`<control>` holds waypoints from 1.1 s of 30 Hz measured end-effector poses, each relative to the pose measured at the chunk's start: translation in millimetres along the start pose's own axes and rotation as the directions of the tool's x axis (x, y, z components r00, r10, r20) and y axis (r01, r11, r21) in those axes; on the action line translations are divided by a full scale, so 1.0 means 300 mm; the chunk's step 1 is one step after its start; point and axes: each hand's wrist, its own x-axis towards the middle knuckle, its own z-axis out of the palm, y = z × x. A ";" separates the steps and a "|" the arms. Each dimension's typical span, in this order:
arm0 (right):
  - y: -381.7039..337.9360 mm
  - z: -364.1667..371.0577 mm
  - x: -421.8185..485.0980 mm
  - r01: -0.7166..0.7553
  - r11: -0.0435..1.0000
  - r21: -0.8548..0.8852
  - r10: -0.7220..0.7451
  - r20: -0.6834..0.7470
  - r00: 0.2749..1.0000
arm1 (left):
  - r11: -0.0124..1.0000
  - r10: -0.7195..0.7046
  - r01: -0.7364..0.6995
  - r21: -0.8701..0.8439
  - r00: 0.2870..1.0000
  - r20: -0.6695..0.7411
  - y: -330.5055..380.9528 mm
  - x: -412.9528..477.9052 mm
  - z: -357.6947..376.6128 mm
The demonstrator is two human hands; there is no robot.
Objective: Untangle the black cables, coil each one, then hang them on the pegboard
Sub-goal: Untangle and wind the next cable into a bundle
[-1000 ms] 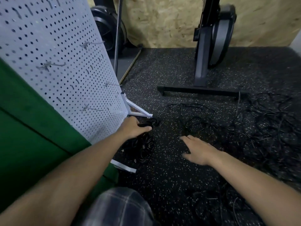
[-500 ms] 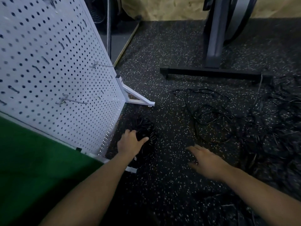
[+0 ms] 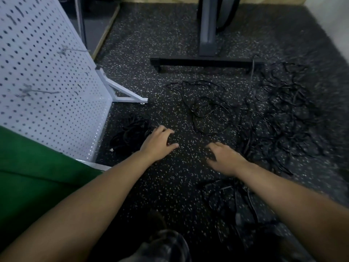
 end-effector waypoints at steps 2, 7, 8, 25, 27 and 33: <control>0.042 0.028 -0.036 -0.041 0.999 0.009 0.041 -0.022 0.999 | 0.998 0.053 -0.050 -0.033 0.995 0.089 0.066 -0.008 0.037; 0.179 0.121 -0.127 -0.142 0.990 0.022 0.142 -0.007 0.990 | 0.994 0.107 -0.111 -0.006 0.941 0.321 0.210 -0.016 0.174; 0.208 0.137 -0.138 -0.158 0.987 0.020 0.158 0.000 0.987 | 0.993 0.116 -0.120 -0.009 0.927 0.356 0.232 -0.016 0.207; 0.351 0.365 -0.172 -0.371 0.928 0.036 0.365 0.111 0.924 | 0.991 0.135 -0.124 -0.052 0.933 0.333 0.338 0.035 0.601; 0.350 0.372 -0.180 -0.387 0.920 0.063 0.378 0.121 0.918 | 0.989 0.146 -0.139 -0.045 0.926 0.347 0.348 0.035 0.596; 0.381 0.446 -0.196 -0.416 0.855 0.309 0.387 0.155 0.909 | 0.965 0.067 0.073 -0.253 0.860 0.507 0.375 0.021 0.600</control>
